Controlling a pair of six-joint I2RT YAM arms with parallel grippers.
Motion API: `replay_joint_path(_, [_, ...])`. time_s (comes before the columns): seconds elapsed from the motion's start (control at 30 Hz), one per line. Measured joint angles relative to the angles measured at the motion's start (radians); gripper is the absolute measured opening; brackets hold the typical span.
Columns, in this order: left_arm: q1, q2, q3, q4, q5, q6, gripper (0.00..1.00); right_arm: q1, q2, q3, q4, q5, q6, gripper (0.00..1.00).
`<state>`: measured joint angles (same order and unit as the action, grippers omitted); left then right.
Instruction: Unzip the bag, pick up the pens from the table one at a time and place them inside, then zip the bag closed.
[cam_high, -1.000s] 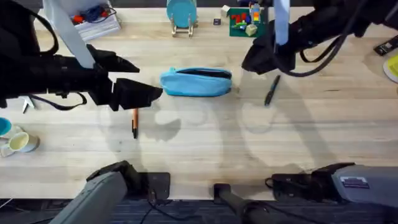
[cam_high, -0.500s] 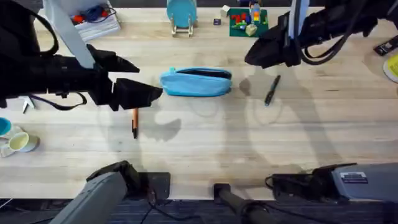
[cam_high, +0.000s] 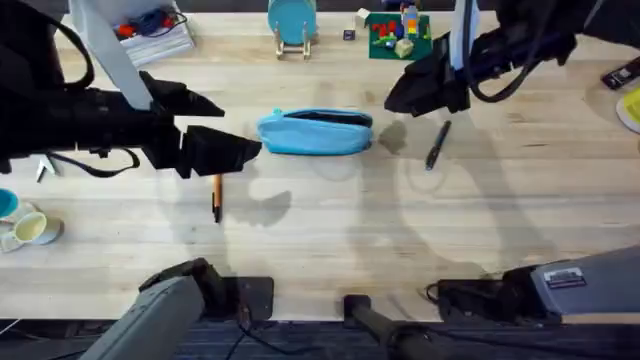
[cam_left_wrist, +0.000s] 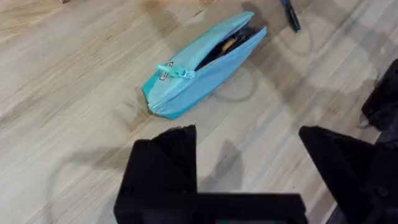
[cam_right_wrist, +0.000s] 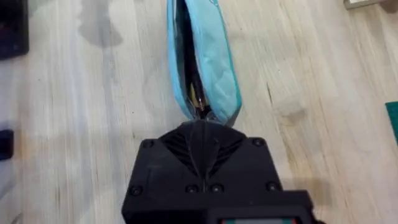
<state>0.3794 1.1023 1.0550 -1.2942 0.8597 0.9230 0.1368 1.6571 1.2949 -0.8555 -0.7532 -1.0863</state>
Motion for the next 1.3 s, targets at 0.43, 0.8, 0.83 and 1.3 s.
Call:
replay_joint_path(0.43, [0.0,0.0,0.0,0.0,0.0,0.0,0.994,0.034,0.049,0.0,0.002,-0.003,-0.03,0.03])
replay_joint_path(0.8, [0.0,0.0,0.0,0.0,0.0,0.0,0.994,0.06,0.05,0.0,0.002,-0.003,-0.045,0.03])
replay_joint_path(0.83, [0.0,0.0,0.0,0.0,0.0,0.0,0.994,0.063,0.049,0.0,0.002,-0.003,-0.045,0.03])
replay_joint_path(1.3, [0.0,0.0,0.0,0.0,0.0,0.0,0.993,0.095,0.049,0.0,0.002,-0.003,-0.045,0.03])
